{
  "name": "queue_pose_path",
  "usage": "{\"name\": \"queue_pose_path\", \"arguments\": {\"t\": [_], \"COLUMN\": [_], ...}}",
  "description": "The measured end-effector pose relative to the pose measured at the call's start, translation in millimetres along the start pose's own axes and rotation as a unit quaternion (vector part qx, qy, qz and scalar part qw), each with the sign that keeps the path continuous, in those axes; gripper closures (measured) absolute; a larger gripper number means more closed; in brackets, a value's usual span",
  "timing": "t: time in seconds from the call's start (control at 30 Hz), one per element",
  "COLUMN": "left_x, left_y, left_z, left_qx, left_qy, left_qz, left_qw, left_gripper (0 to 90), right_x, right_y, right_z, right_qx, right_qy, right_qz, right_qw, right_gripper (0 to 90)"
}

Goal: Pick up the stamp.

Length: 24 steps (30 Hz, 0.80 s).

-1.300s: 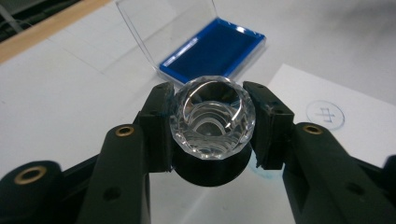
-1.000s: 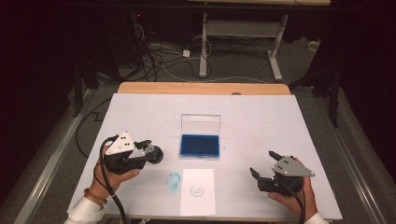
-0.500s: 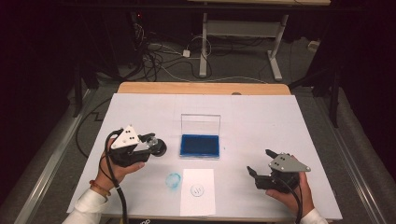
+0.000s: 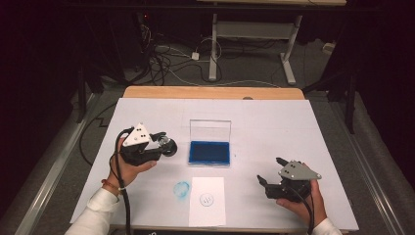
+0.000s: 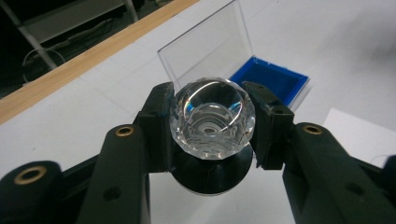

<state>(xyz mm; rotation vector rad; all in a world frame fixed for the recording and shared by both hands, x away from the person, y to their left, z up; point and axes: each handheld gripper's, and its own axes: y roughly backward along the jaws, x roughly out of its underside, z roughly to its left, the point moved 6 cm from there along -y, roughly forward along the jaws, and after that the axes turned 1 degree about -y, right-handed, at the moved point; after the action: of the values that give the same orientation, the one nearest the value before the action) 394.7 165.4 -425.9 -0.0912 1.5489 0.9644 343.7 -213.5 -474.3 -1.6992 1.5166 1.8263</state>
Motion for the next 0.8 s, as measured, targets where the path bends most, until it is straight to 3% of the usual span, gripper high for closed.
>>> {"name": "queue_pose_path", "arguments": {"t": [0.2, 0.6, 0.8], "left_x": [-8.3, -21.1, -29.7], "left_y": [4.3, 2.2, -2.1], "left_z": [-5.0, -14.8, -24.1], "left_qx": [0.020, 0.040, 0.072], "left_qy": [0.011, 0.004, 0.008], "left_qz": [-0.021, -0.028, -0.040], "left_qw": [0.9995, 0.9988, 0.9966], "left_gripper": [54.4, 54.4, 54.4], "right_x": [0.6, -9.4, -20.9], "right_y": [-2.9, -10.3, -18.3], "right_z": [-0.3, 8.0, 17.6], "right_qx": [-0.006, -0.040, -0.068], "right_qy": [0.001, 0.006, 0.012], "right_qz": [0.008, 0.001, -0.002], "right_qw": [1.0000, 0.9992, 0.9976], "right_gripper": [16.2, 16.1, 20.6]}}
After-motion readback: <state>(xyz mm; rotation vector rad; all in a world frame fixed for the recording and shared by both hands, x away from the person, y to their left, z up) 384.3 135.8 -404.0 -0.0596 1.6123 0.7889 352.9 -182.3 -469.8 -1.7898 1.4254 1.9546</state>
